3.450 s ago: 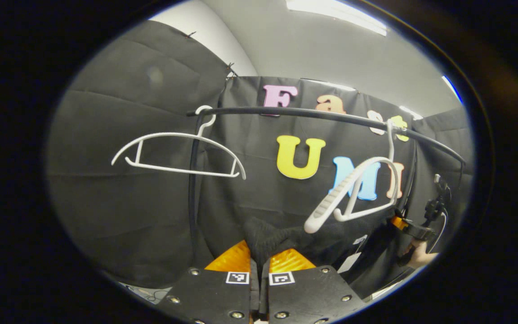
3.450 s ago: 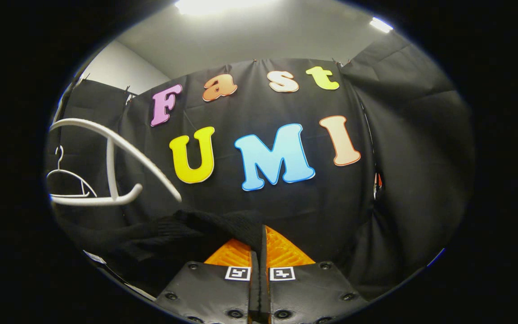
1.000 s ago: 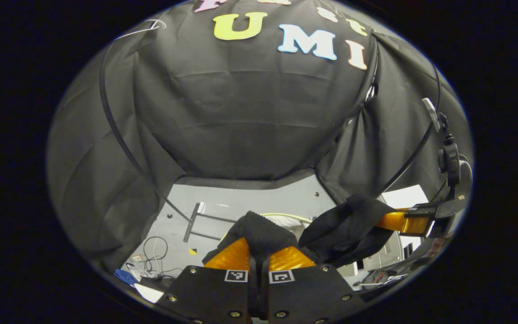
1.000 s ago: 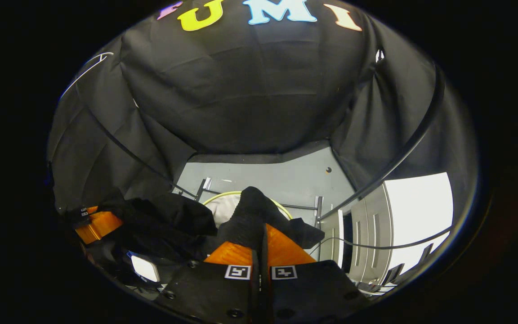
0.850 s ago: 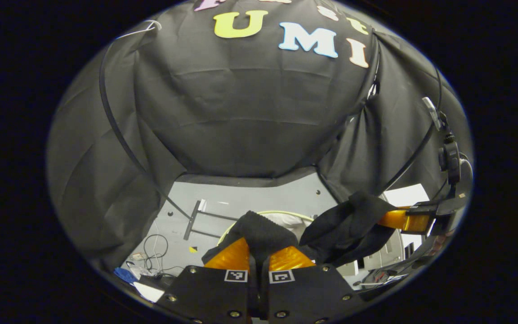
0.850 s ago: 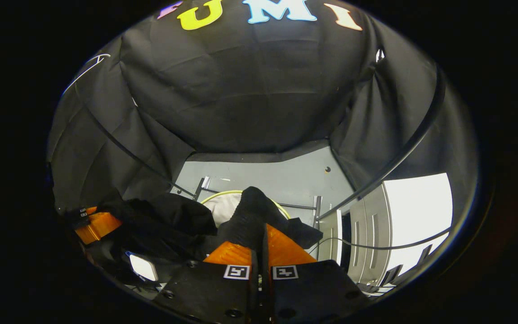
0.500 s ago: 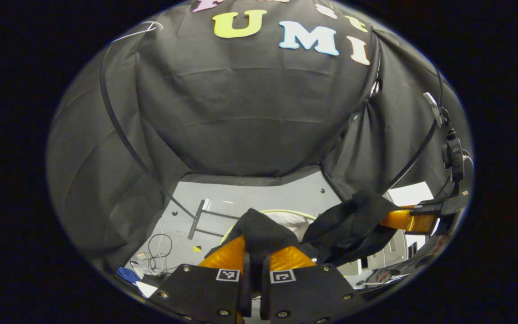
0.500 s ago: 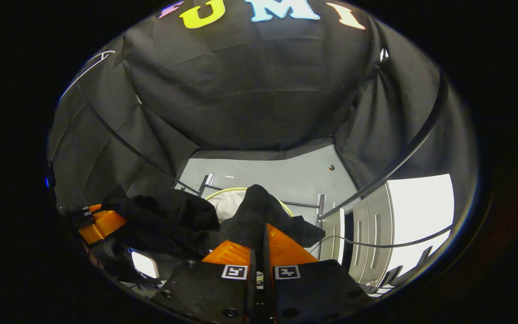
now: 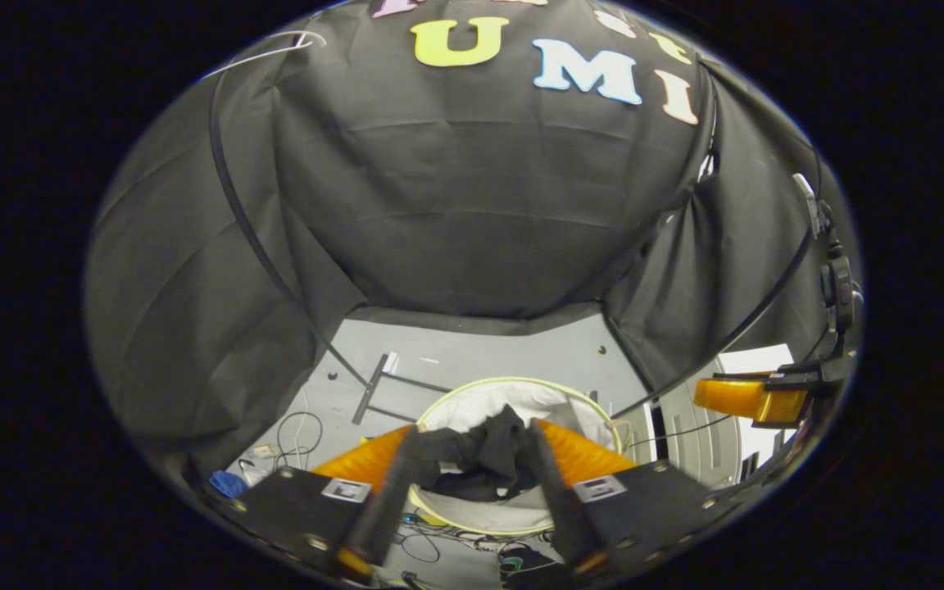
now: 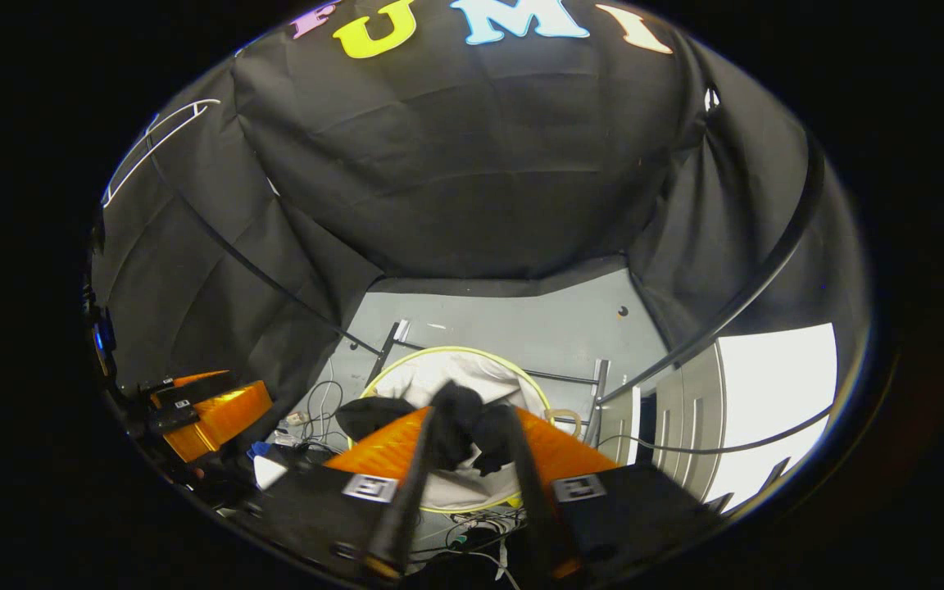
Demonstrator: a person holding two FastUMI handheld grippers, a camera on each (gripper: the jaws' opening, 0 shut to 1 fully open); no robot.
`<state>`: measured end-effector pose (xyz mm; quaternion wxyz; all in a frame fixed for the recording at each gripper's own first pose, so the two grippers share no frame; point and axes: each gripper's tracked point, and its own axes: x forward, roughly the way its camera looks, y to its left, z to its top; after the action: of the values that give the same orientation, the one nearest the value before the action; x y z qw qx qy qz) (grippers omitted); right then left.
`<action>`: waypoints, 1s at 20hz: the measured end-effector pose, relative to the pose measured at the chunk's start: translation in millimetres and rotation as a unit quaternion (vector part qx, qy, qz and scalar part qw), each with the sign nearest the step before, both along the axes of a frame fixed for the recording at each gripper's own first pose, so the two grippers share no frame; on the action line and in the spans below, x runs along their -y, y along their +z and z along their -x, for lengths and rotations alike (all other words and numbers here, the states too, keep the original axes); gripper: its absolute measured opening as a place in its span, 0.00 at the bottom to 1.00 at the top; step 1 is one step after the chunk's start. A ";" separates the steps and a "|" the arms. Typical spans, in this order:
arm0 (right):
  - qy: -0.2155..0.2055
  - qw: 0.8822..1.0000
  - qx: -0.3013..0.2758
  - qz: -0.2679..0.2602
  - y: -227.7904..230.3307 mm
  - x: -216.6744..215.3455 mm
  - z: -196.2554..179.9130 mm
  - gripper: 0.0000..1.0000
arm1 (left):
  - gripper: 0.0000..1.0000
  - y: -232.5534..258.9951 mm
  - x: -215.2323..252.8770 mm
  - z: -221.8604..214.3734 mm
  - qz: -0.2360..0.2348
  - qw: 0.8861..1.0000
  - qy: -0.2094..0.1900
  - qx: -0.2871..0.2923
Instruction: Grasp the clothes on the hanger with both hands and then place them into the laundry hamper below.
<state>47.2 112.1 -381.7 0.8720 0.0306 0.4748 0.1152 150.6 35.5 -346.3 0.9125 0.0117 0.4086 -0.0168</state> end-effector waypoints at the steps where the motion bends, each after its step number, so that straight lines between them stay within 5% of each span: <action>1: -0.002 1.000 0.001 0.002 -3.2 4.4 -0.5 0.76 | 0.95 5.9 -3.3 0.4 -0.011 1.000 0.005 0.002; 2: -0.004 1.000 0.005 0.003 1.4 10.0 -1.1 0.99 | 0.96 9.0 -6.6 3.3 -0.022 1.000 0.011 0.006; 7: -0.027 0.999 0.030 0.001 19.9 42.2 -8.7 0.98 | 0.95 54.3 -0.3 22.3 -0.050 0.998 0.027 0.032; 13: -0.057 0.989 0.136 0.015 97.5 89.3 -31.5 0.98 | 0.95 173.9 58.6 6.3 -0.052 0.986 0.025 0.154; 16: -0.089 0.968 0.233 0.012 172.7 108.9 -44.7 0.98 | 0.96 249.4 86.0 -10.0 -0.029 0.973 0.007 0.230; 20: -0.122 0.924 0.361 0.036 283.0 130.0 -42.1 0.98 | 0.95 354.7 96.8 -11.9 -0.015 0.943 -0.021 0.332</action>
<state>89.3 -17.8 -98.7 0.9922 0.0127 0.1240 -0.0060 162.5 -61.3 8.4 0.9955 0.0390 0.0824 -0.0246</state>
